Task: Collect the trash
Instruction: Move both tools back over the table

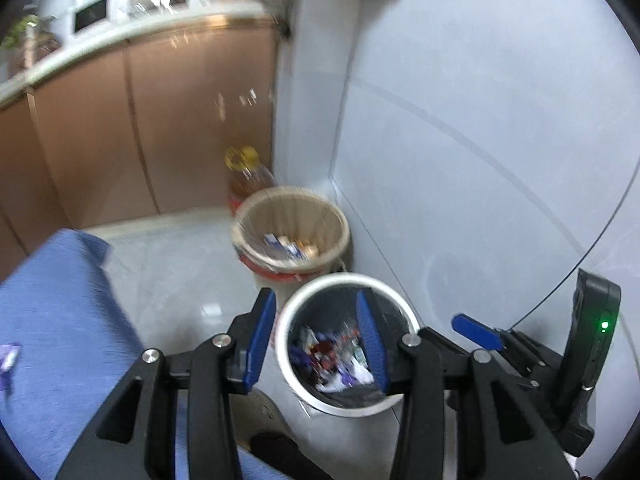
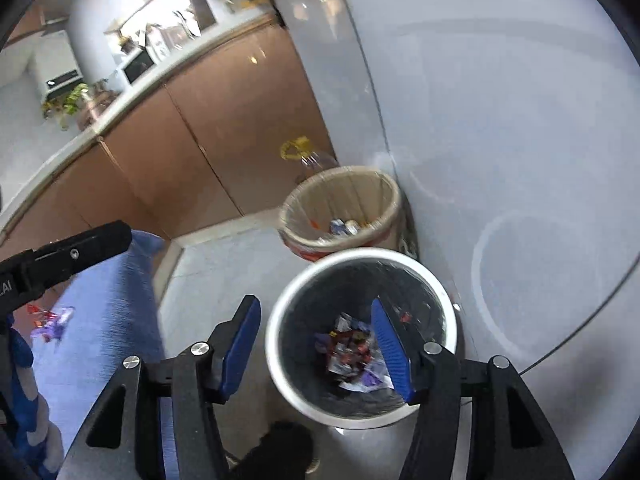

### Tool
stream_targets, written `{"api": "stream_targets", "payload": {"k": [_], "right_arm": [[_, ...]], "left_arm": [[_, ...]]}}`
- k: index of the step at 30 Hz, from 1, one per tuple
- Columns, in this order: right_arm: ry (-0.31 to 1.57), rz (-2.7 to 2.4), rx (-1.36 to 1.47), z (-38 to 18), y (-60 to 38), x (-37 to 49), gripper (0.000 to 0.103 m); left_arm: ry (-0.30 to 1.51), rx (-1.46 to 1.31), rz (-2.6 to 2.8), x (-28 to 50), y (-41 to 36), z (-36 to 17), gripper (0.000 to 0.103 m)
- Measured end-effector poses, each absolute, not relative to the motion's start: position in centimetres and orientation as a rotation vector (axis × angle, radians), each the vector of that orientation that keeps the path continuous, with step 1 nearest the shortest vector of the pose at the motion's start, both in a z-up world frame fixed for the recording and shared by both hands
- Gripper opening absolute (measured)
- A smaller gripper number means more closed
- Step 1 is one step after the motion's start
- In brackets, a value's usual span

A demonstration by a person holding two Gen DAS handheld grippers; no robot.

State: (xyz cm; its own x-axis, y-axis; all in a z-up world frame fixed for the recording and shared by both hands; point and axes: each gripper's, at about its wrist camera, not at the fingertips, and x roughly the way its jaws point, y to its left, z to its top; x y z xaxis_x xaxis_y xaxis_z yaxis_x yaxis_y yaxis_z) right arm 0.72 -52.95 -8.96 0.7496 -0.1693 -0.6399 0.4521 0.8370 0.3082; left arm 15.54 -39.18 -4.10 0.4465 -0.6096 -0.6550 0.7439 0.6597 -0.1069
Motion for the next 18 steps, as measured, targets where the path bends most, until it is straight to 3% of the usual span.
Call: {"api": "stream_targets", "payload": {"k": [8,13,18], "right_arm": [[0.505,-0.261,0.372,-0.3,-46.5,-1.3,0.063],[0.441,-0.167,0.289,4.4,-41.4,-2.1,0.066],[0.407,-0.064,0.228,7.6,-36.7,-2.2,0.068]], "left_arm": [[0.591,0.197,-0.713,13.1,-29.8,1.6,0.041],[0.528,0.176,-0.606,11.9,-22.5,3.9,0.055],[0.502,0.120,-0.468,11.5,-14.0,4.3,0.056]]}}
